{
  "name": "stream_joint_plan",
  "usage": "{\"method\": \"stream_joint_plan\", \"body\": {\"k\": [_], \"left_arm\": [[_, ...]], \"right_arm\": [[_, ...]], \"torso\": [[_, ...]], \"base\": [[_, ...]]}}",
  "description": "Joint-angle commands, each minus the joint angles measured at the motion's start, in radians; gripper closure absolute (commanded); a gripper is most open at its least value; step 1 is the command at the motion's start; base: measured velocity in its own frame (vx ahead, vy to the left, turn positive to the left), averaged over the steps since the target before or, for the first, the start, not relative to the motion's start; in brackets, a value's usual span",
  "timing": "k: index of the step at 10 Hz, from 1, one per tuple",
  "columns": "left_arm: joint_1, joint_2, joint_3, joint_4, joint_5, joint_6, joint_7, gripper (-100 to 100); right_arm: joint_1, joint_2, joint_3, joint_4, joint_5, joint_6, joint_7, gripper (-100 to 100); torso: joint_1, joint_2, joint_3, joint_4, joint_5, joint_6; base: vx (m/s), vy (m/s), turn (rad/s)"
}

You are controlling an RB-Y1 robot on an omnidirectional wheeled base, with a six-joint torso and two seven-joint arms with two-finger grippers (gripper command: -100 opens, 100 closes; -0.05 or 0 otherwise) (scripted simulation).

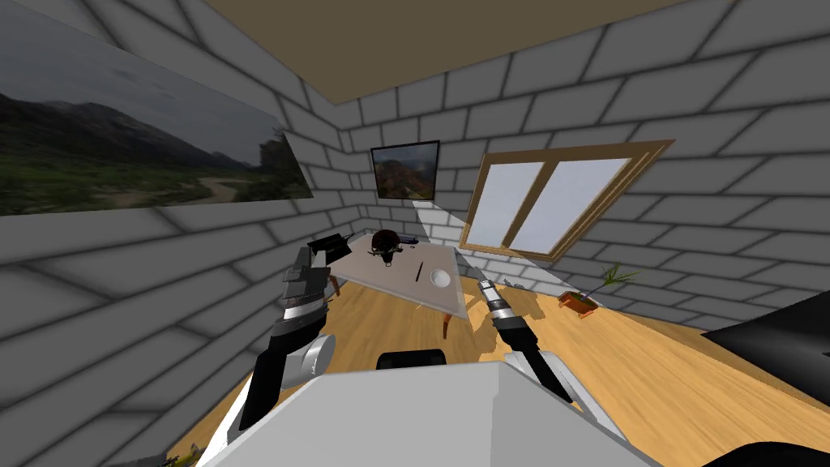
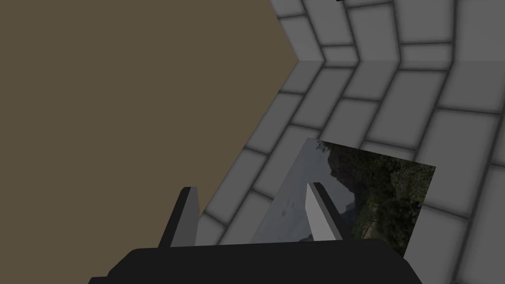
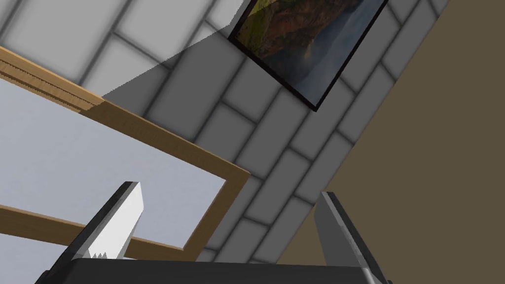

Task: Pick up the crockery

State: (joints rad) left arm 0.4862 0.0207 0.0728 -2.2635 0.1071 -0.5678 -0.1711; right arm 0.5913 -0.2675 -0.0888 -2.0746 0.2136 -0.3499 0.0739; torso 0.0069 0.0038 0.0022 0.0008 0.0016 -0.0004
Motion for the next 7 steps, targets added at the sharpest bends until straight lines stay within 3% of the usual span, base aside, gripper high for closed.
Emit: {"method": "stream_joint_plan", "body": {"k": [1, 7], "left_arm": [[0.000, 0.000, 0.000, 0.000, 0.000, 0.000, 0.000, 0], [0.000, 0.000, 0.000, 0.000, 0.000, 0.000, 0.000, 0]], "right_arm": [[-0.003, -0.014, -0.010, 0.035, 0.016, -0.003, 0.015, -100], [0.037, -0.113, -0.073, 0.218, 0.175, 0.009, 0.124, -100]], "torso": [[0.000, 0.000, 0.000, 0.000, 0.000, 0.000], [-0.001, -0.002, -0.001, 0.000, 0.000, 0.000]], "base": [[-0.013, 0.096, 0.117], [0.009, 0.114, 0.298]]}}
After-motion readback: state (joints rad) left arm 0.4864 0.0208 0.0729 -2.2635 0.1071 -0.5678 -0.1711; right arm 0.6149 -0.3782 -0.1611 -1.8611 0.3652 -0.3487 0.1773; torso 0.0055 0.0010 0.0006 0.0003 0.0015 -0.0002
